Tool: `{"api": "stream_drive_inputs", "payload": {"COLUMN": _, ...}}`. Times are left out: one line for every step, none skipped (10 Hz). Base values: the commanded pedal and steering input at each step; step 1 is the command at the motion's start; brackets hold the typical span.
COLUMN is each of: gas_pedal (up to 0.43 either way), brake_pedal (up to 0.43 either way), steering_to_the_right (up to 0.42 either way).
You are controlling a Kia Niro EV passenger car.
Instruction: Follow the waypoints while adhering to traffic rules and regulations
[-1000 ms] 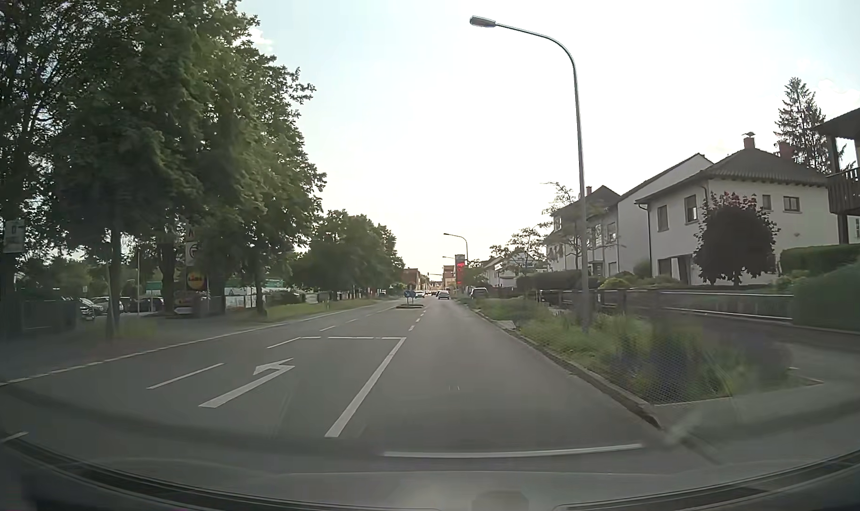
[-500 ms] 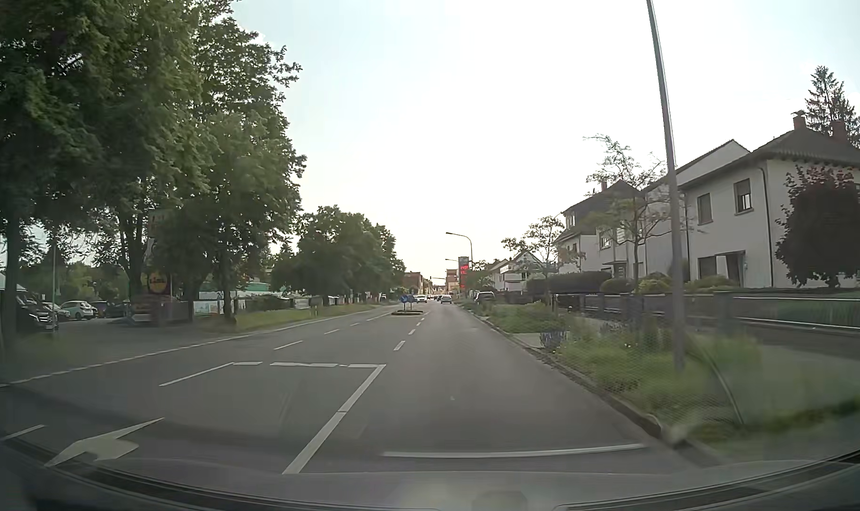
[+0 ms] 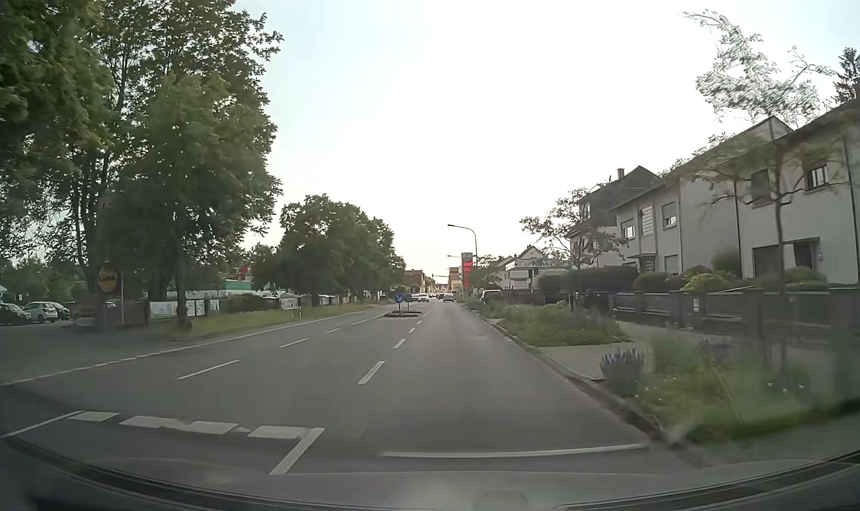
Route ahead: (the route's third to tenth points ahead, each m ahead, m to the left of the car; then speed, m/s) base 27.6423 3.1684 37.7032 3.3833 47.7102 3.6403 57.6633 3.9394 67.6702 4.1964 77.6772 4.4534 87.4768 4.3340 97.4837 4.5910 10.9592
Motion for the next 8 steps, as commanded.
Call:
{"api": "stream_drive_inputs", "payload": {"gas_pedal": 0.0, "brake_pedal": 0.055, "steering_to_the_right": -0.005}}
{"api": "stream_drive_inputs", "payload": {"gas_pedal": 0.0, "brake_pedal": 0.055, "steering_to_the_right": -0.005}}
{"api": "stream_drive_inputs", "payload": {"gas_pedal": 0.0, "brake_pedal": 0.055, "steering_to_the_right": -0.005}}
{"api": "stream_drive_inputs", "payload": {"gas_pedal": 0.0, "brake_pedal": 0.055, "steering_to_the_right": -0.005}}
{"api": "stream_drive_inputs", "payload": {"gas_pedal": 0.0, "brake_pedal": 0.055, "steering_to_the_right": -0.005}}
{"api": "stream_drive_inputs", "payload": {"gas_pedal": 0.0, "brake_pedal": 0.055, "steering_to_the_right": -0.005}}
{"api": "stream_drive_inputs", "payload": {"gas_pedal": 0.0, "brake_pedal": 0.055, "steering_to_the_right": -0.005}}
{"api": "stream_drive_inputs", "payload": {"gas_pedal": 0.0, "brake_pedal": 0.055, "steering_to_the_right": -0.005}}
